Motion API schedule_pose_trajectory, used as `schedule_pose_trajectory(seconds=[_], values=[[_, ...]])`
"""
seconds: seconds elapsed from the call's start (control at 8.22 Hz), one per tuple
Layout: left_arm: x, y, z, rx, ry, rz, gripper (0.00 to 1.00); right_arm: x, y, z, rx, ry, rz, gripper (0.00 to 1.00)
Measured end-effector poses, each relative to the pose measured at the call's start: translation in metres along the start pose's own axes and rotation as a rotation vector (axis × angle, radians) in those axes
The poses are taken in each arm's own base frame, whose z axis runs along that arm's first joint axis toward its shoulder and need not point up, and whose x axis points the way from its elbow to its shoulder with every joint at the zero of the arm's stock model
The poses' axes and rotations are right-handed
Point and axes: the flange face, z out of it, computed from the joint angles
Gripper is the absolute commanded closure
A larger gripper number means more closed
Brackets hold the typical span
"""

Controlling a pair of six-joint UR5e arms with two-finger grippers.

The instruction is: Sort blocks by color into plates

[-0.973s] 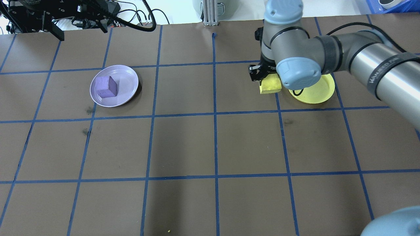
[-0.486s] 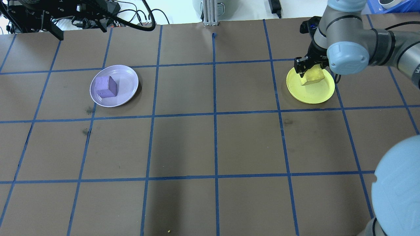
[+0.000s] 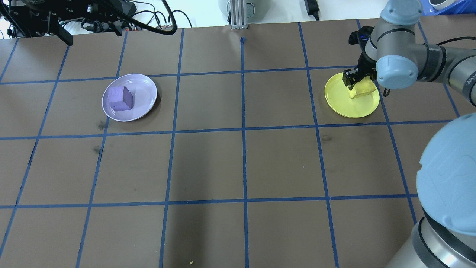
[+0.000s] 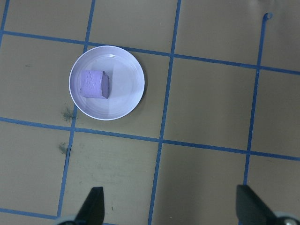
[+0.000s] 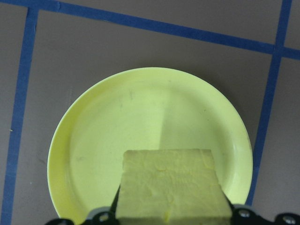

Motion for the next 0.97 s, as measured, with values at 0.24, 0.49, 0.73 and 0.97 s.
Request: schedule_pose_trajectory(seconds=[0.24,0.49,0.73,0.97], values=[[0.000,0.001,0.000,-0.002,-0.003,0.000,0.00,0.002,-0.011,-0.001,0.043,0.003,0.010,0.00],[-0.001,0.004,0.001,-0.004,-0.006,0.000,0.00,0.004,-0.021,-0.013,0.082,0.013,0.015,0.00],[-0.001,0.007,0.002,-0.006,-0.007,0.001,0.00,0.006,-0.020,-0.041,0.108,0.031,0.017,0.00],[-0.001,0.007,0.003,-0.008,-0.006,0.000,0.00,0.002,-0.005,-0.087,0.101,0.024,0.021,0.00]])
